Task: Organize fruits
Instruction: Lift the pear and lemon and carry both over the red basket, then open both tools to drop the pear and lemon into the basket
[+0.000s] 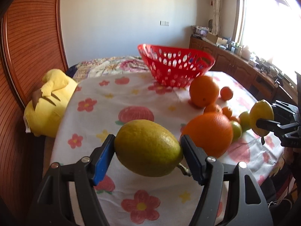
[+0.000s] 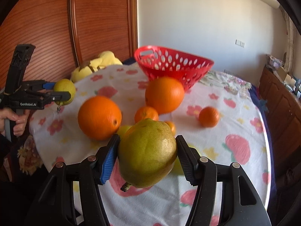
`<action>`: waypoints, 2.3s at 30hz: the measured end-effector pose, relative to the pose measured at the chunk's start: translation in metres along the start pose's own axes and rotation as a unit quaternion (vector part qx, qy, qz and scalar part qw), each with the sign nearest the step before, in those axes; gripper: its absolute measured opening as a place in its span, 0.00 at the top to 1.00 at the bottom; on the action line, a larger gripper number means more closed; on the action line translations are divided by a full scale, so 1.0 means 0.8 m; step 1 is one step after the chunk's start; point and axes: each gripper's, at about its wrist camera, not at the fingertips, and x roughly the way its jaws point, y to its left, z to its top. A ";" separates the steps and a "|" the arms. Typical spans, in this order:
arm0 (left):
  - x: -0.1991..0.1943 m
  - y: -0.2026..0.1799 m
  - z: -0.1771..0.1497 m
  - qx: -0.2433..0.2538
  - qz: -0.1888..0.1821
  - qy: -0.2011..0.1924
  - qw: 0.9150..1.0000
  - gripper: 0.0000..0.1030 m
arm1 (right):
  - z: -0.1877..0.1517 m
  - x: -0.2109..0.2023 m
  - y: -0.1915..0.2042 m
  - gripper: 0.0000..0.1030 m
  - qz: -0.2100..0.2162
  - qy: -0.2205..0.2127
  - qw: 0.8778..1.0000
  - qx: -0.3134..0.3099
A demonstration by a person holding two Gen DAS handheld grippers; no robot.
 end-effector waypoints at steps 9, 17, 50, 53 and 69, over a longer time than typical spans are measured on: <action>-0.024 -0.011 0.053 0.015 -0.013 -0.043 0.999 0.32 | 0.057 -0.020 -0.017 0.40 -0.005 -0.037 0.999 -0.018; -0.016 -0.019 0.113 0.036 -0.022 -0.064 0.997 0.32 | 0.105 -0.008 -0.032 0.40 -0.001 -0.047 0.998 -0.034; 0.213 -0.073 0.228 0.106 -0.052 0.029 0.993 0.31 | 0.210 0.165 -0.125 0.40 0.020 -0.014 0.999 -0.023; 0.224 -0.073 0.227 0.105 -0.051 0.040 0.992 0.31 | 0.208 0.175 -0.127 0.40 0.023 -0.007 0.999 -0.021; 0.200 -0.052 0.221 0.083 -0.044 0.009 0.996 0.31 | 0.199 0.219 -0.124 0.40 0.024 0.041 0.998 -0.034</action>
